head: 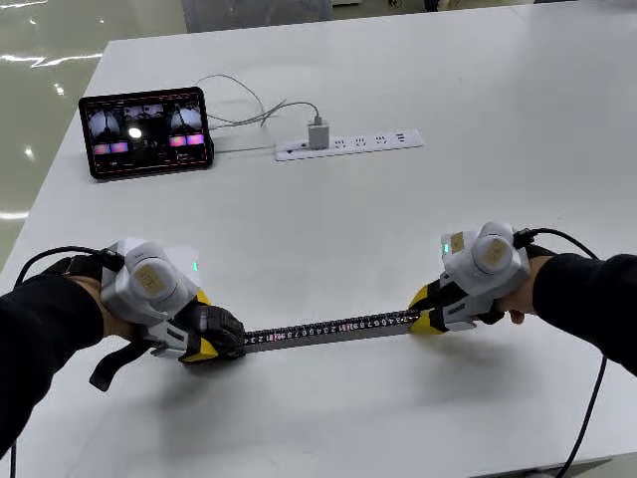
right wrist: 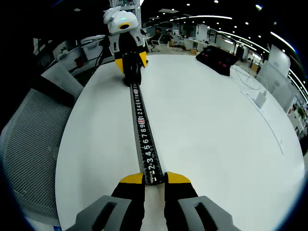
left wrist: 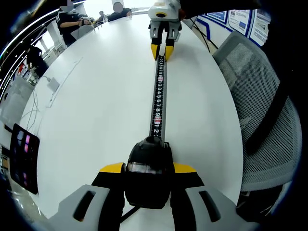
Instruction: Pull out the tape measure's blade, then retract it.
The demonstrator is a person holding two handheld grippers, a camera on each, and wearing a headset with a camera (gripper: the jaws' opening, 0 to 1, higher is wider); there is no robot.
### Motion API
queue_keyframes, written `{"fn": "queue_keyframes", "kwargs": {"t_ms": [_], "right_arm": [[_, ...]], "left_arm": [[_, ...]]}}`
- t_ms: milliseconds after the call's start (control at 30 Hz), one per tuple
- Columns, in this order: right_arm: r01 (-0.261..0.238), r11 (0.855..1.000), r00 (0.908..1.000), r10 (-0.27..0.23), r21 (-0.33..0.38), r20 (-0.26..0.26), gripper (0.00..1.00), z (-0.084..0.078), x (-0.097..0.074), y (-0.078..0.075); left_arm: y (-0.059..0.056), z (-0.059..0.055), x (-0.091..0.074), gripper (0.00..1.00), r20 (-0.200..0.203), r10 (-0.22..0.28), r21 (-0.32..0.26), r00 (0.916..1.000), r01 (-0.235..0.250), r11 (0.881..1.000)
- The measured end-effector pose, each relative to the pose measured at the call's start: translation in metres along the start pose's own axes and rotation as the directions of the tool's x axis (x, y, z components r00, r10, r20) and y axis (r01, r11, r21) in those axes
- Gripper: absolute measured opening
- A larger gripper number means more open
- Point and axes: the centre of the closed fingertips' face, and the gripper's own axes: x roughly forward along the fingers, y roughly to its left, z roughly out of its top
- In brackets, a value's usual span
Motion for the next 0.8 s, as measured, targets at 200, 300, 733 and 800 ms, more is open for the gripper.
{"fn": "queue_keyframes", "kwargs": {"t_ms": [200, 300, 733, 800], "right_arm": [[-0.005, 1.000, 0.9997, 0.005, -0.024, -0.023, 0.11, -0.0009, 0.0007, -0.0003], [-0.006, 0.999, 0.9994, 0.005, -0.035, -0.033, 0.12, -0.0009, 0.0011, -0.0004], [-0.004, 0.999, 0.9986, 0.001, -0.047, -0.053, 0.12, -0.0010, 0.0019, -0.0006], [-0.005, 0.999, 0.9984, 0.002, -0.048, -0.056, 0.12, -0.0009, 0.0019, -0.0005]], "left_arm": [[0.0000, 0.0007, -0.0001, 0.31, 0.012, 0.004, 0.004, 0.9999, -0.004, 1.000], [0.0002, 0.0009, 0.0000, 0.31, 0.016, 0.004, 0.005, 0.9999, -0.004, 1.000], [0.0000, 0.0010, 0.0006, 0.32, 0.011, 0.003, -0.004, 0.9999, -0.003, 1.000], [0.0001, 0.0016, 0.0001, 0.32, 0.012, 0.004, -0.013, 0.9999, -0.004, 1.000]]}}
